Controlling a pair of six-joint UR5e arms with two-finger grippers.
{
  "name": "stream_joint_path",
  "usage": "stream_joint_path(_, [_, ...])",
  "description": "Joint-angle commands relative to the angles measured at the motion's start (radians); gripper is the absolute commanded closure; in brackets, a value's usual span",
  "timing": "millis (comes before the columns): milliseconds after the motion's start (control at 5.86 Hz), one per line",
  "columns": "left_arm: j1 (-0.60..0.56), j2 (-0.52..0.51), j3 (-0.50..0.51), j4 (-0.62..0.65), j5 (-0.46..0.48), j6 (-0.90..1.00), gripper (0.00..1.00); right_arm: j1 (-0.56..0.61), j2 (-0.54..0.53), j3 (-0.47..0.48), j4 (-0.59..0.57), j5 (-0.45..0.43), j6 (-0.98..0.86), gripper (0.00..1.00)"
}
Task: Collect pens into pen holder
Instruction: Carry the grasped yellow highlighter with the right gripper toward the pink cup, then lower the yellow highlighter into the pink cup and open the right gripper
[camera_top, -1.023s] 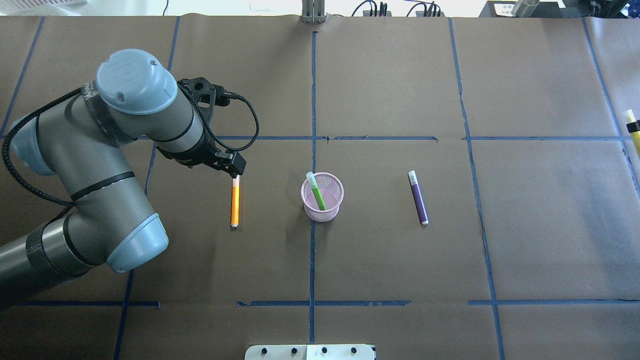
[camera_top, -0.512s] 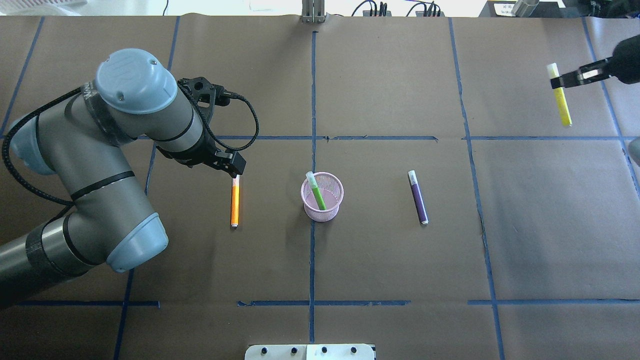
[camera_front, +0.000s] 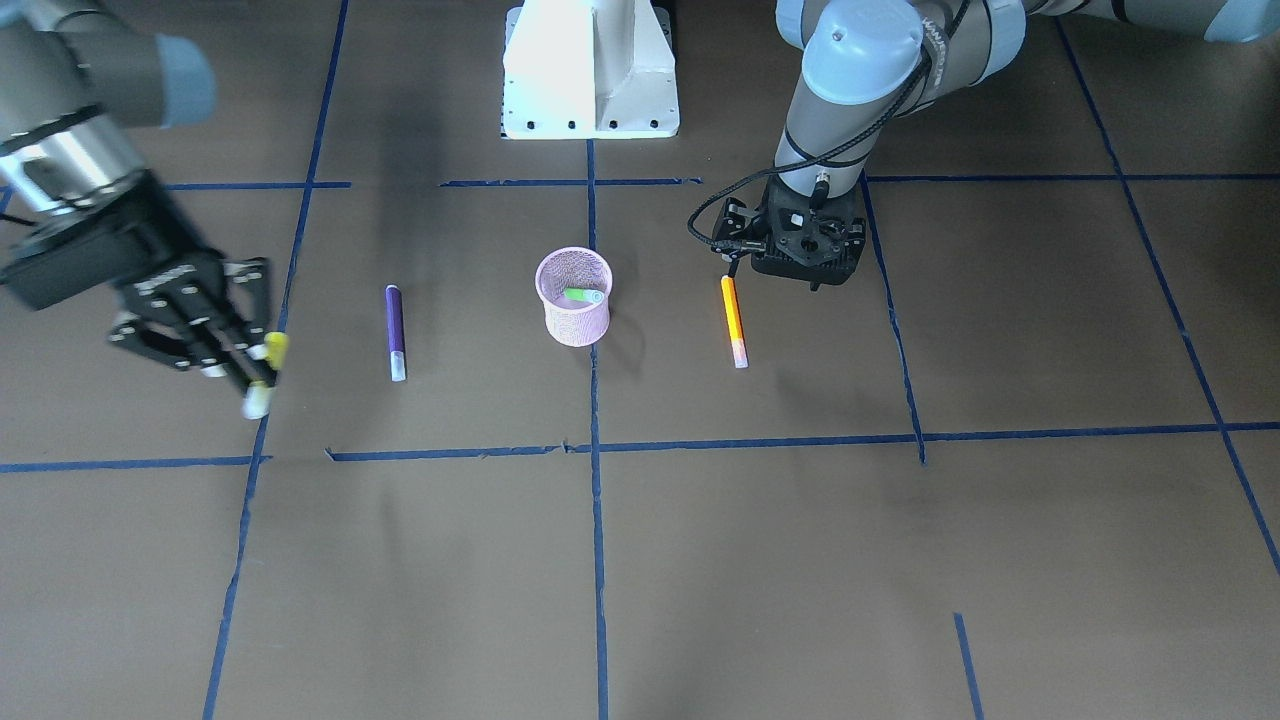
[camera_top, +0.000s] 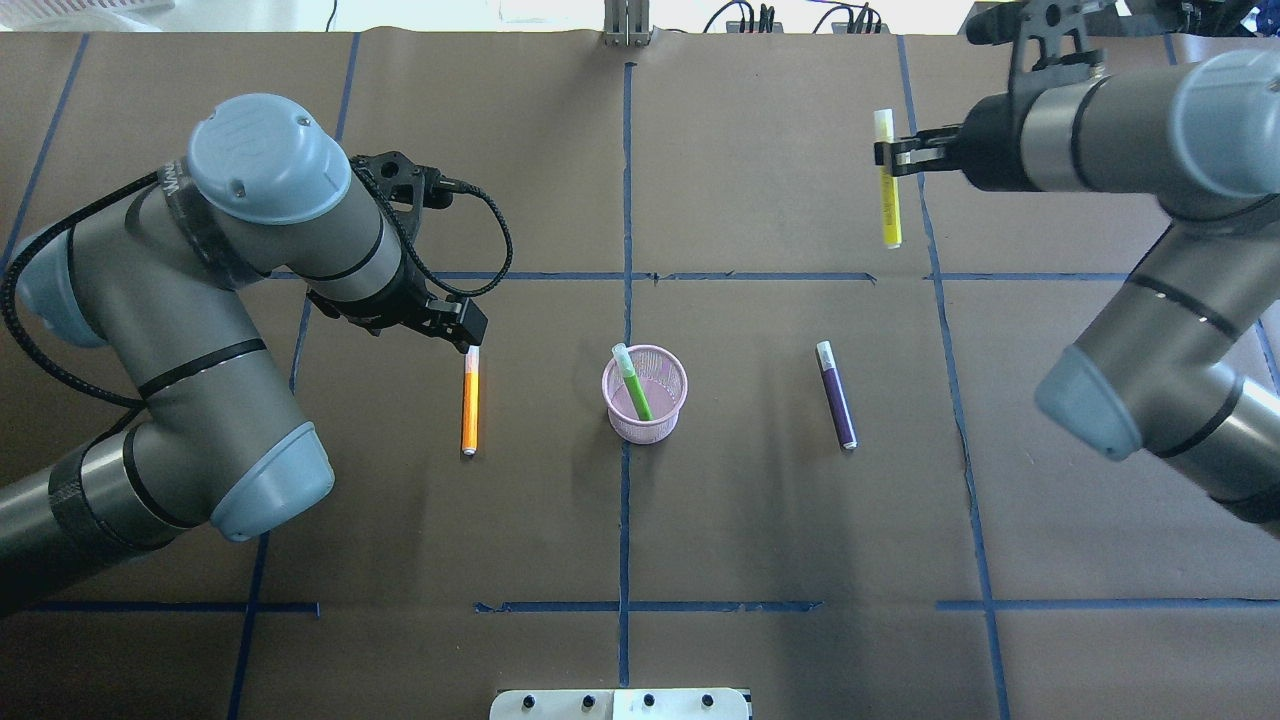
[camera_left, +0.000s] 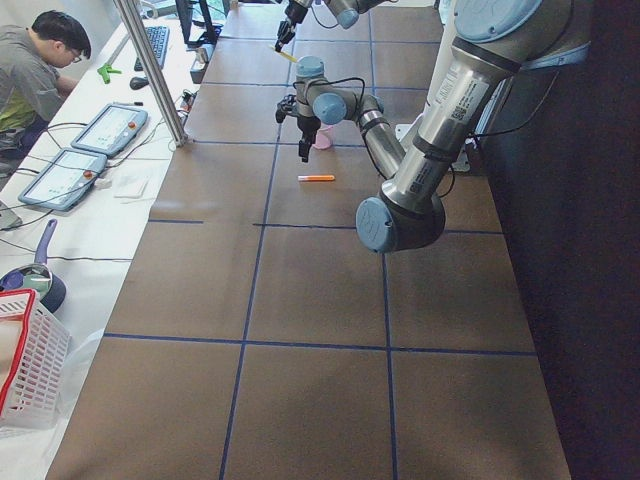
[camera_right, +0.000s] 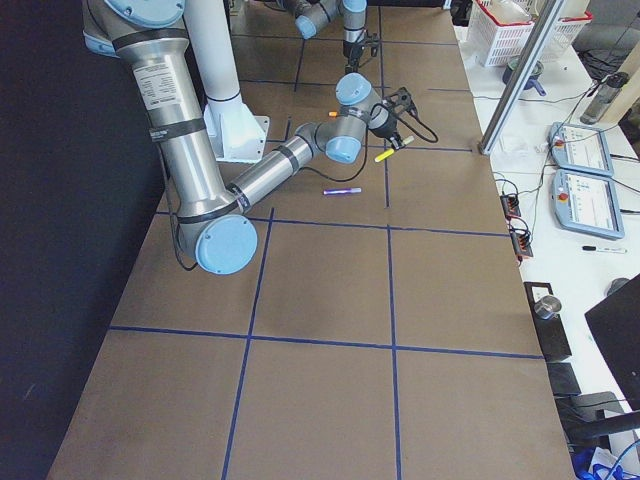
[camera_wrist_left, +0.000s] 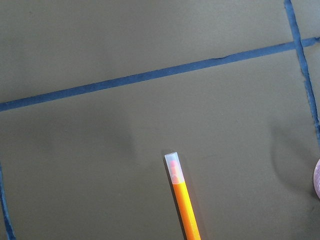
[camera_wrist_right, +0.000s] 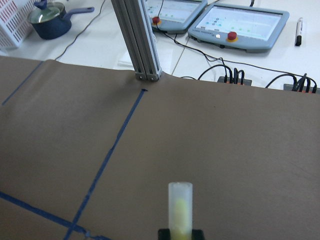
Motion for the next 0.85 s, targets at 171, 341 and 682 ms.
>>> stream_joint_path(171, [0.002,0.000,-0.001,0.000,0.000,-0.017,0.00,-0.380,0.133,0.002,-0.080,-0.570,0.120,1.00])
stream_joint_path(341, [0.005,0.000,-0.001,-0.001,-0.002,-0.023,0.00,-0.462,0.153,-0.005,-0.085,-0.682,0.135,1.00])
stream_joint_path(682, [0.005,0.000,-0.001,-0.004,-0.002,-0.025,0.00,-0.596,0.181,-0.018,-0.085,-0.863,0.160,1.00])
